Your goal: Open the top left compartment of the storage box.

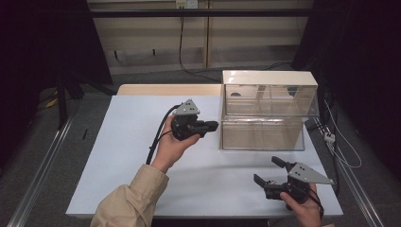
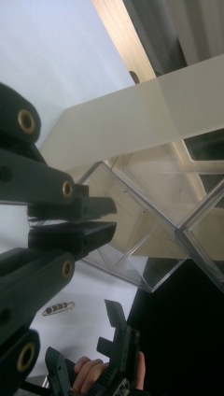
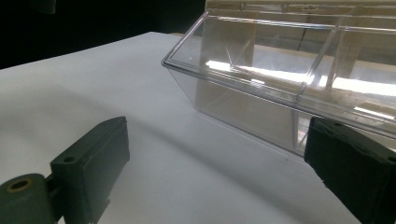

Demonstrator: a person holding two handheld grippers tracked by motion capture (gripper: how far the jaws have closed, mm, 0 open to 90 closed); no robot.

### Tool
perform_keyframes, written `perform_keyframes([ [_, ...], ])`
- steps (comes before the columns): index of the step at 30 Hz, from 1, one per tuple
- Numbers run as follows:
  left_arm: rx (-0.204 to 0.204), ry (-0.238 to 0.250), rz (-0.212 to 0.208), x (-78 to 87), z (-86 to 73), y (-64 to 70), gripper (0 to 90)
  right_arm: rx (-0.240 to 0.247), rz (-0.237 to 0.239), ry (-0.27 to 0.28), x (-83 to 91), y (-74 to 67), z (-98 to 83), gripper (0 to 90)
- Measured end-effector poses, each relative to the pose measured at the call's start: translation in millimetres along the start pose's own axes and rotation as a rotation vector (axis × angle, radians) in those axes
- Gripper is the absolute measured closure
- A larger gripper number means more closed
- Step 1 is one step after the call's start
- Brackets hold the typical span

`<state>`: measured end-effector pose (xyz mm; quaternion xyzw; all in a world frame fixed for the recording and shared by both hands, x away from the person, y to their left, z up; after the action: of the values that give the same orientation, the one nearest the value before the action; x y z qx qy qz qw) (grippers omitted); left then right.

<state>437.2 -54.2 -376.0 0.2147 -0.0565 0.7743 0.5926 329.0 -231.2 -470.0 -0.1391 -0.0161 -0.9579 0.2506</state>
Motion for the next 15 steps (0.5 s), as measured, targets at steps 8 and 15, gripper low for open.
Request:
perform_keyframes([
  [8, 0.005, -0.036, -0.015, -9.6, 6.7, 1.1, 90.0, -0.002, 0.0, 0.001, 0.4, 0.7, -0.2, 6.6],
  [15, 0.007, -0.026, -0.015, -16.9, 12.4, -0.2, 90.0, -0.002, 0.001, -0.001, 0.3, 0.6, -0.5, 6.6],
])
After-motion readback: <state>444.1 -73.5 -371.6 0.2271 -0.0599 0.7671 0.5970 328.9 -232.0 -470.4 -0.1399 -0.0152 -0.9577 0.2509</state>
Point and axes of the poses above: each handheld gripper's, and its own axes: x roughly backward along the jaws, z roughly out of its top, y roughly to its right, the point moved 10 cm from there along -x, roughly forward along the jaws, and after that the axes turned 6 degrees about -z, right-handed, at the moved point
